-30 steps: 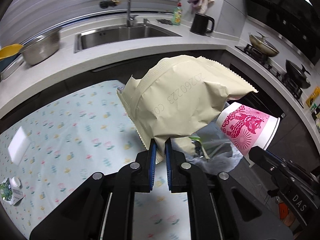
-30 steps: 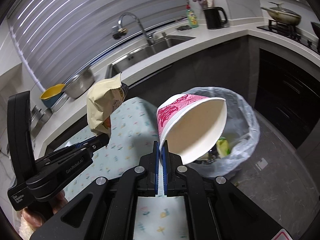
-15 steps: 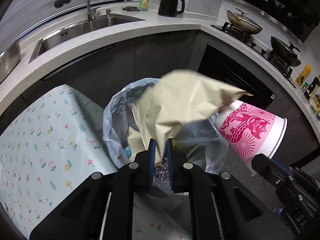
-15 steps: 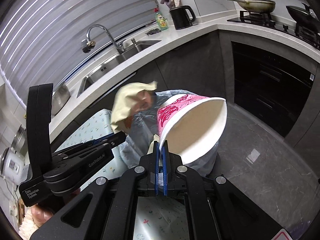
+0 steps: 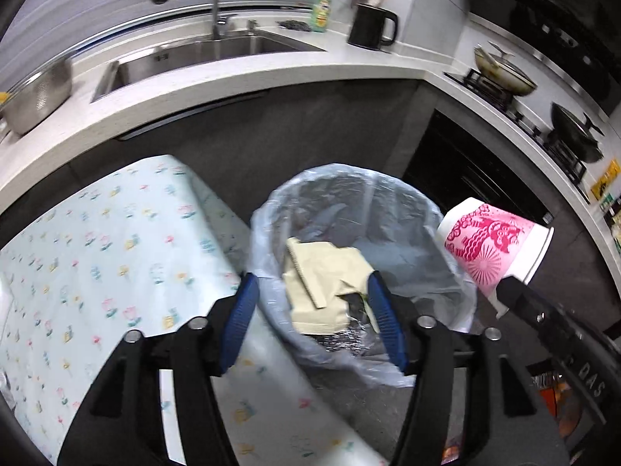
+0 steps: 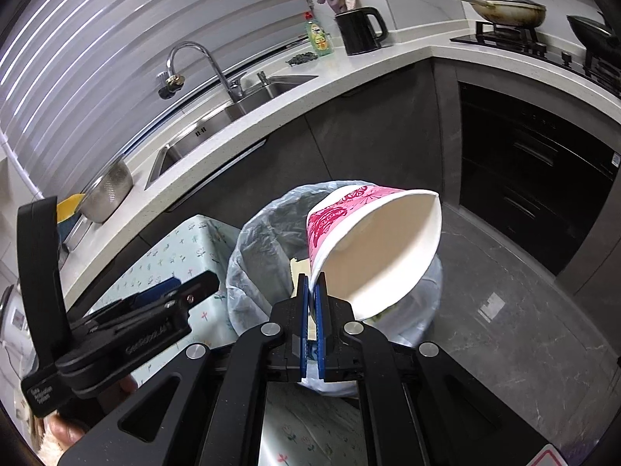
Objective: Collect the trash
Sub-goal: 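Move both tools back over the green milk carton and white sponge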
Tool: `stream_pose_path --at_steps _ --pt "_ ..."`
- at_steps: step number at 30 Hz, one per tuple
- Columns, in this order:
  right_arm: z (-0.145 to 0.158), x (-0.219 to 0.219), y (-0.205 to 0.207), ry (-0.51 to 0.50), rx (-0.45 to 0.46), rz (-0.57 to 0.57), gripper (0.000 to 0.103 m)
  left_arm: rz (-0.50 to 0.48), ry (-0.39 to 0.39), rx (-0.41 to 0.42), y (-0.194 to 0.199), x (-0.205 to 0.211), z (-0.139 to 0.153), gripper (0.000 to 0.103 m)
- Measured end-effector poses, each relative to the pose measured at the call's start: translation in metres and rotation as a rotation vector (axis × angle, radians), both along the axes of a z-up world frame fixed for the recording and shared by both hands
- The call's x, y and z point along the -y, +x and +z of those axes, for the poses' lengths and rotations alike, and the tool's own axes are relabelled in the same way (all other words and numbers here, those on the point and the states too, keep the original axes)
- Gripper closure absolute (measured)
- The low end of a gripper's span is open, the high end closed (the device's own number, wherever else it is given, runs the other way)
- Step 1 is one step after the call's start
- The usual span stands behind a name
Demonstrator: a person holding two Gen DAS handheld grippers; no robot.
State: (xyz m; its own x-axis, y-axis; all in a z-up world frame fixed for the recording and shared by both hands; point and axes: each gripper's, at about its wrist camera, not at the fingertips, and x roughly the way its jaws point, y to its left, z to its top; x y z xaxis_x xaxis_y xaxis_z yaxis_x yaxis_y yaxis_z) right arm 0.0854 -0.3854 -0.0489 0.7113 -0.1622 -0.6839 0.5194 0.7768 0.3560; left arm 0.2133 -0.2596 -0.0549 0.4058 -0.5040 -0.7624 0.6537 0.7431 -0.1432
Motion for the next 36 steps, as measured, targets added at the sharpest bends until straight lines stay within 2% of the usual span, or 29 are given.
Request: stream_pose_path --at_steps 3,7,10,16,18,22,26,36 --pt "-0.002 -0.005 0.016 -0.017 0.000 0.009 0.094 0.023 0.001 0.017 0.005 -0.010 0.002 0.042" --pt "-0.004 -0.010 0.029 -0.019 -0.005 0.017 0.078 0.047 0.000 0.029 0.012 -0.022 0.005 0.041" --pt "0.000 -0.016 0.031 -0.024 0.000 0.024 0.076 0.068 -0.005 0.035 0.016 -0.033 0.007 0.035" --pt "0.010 -0.033 0.031 -0.029 0.006 0.047 0.075 0.109 -0.008 0.040 0.019 -0.055 0.012 0.034" --pt "0.014 -0.040 0.030 -0.028 0.014 0.056 0.072 0.124 -0.011 0.036 0.019 -0.065 0.015 0.028" --pt "0.025 -0.061 0.030 -0.039 0.021 0.093 0.069 0.183 -0.017 0.048 0.017 -0.096 0.021 0.021" --pt "0.033 -0.087 0.032 -0.044 0.031 0.132 0.060 0.254 -0.012 0.053 0.017 -0.131 0.024 0.015" --pt "0.037 -0.170 0.050 -0.030 0.024 0.276 0.060 0.460 0.006 0.029 0.023 -0.248 0.021 0.012"
